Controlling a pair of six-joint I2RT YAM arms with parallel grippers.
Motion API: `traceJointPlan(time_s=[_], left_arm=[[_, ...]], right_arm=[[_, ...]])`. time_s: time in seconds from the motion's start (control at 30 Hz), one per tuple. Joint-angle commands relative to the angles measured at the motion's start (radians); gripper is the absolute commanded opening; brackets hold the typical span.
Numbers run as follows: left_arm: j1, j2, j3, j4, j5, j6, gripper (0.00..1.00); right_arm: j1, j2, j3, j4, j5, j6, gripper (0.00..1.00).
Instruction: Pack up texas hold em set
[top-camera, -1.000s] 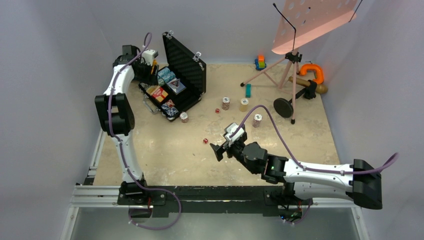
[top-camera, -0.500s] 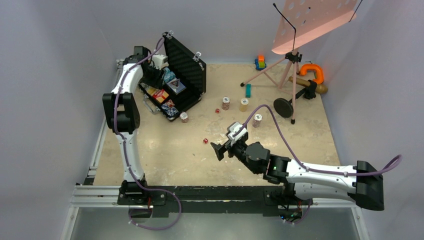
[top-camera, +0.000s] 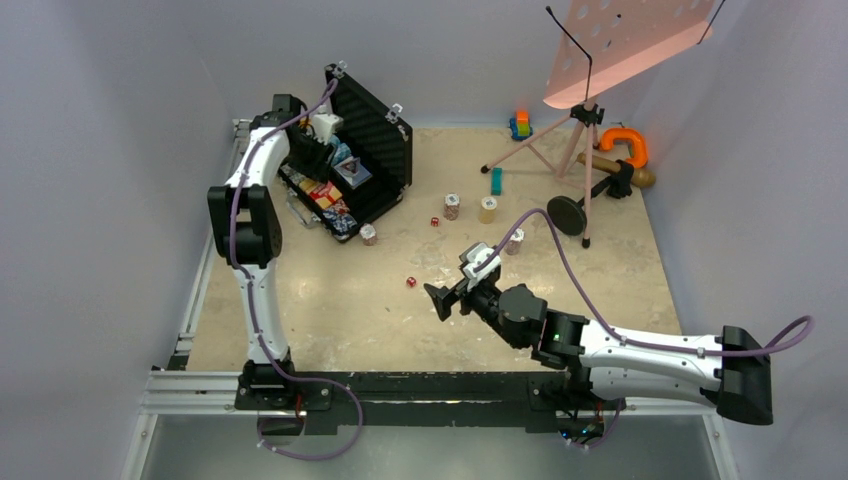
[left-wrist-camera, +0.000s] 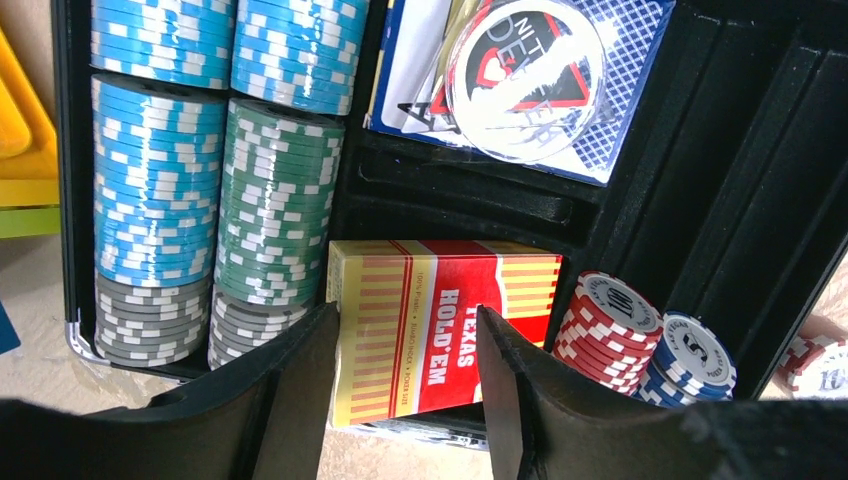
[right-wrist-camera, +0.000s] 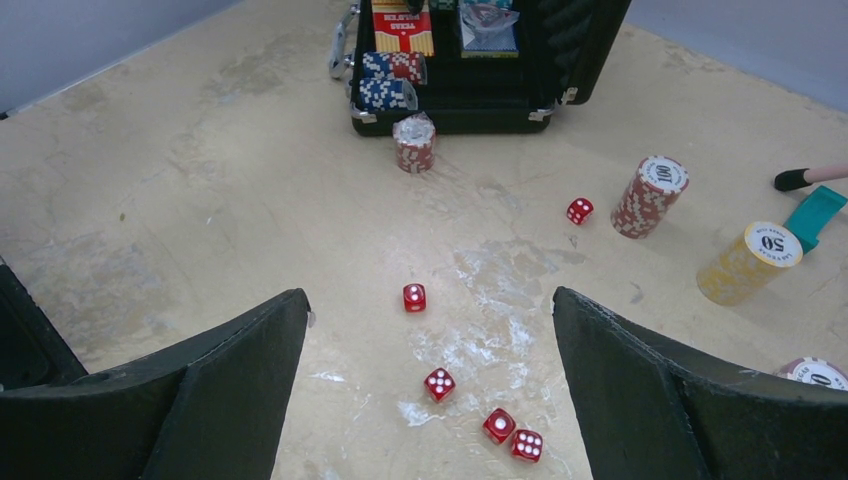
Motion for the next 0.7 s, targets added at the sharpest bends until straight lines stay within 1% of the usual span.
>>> traceJointPlan(time_s=[0.0, 0.1, 0.17, 0.23, 0.33, 0.43, 0.57, 0.67], left_arm=[[-0.028, -0.022, -0.011, -0.054, 0.051, 0.033, 0.59], [-0.037, -0.047, -0.011, -0.009, 0.013, -0.005, 0.64], [-0.037, -0.070, -0.013, 0.030, -0.036, -0.047, 0.70], [-0.036, -0.097, -0.022, 0.076, -0.092, -0.089, 0.72], [-0.036, -0.142, -0.044, 0.141, -0.142, -0.171, 0.71], [-0.035, -0.161, -0.044, 0.163, -0.161, -0.251, 0.68], [-0.034, -0.189, -0.066, 0.171, -0.128, -0.352, 0.65], [-0.032, -0.251, -0.142, 0.252, -0.084, -0.416, 0.66]], right_arm=[[0.000, -0.020, 0.003, 0.001, 0.023, 0.020, 0.95], [0.001, -0.023, 0.003, -0.001, 0.027, 0.022, 0.95], [0.001, -0.025, 0.005, -0.003, 0.029, 0.022, 0.95], [-0.001, -0.026, 0.004, -0.004, 0.029, 0.023, 0.95], [-0.001, -0.028, 0.002, -0.002, 0.031, 0.023, 0.95], [-0.001, -0.028, 0.000, 0.000, 0.031, 0.023, 0.95], [0.000, -0.031, -0.007, 0.005, 0.042, 0.038, 0.95], [-0.001, -0.038, -0.010, 0.005, 0.056, 0.055, 0.95]])
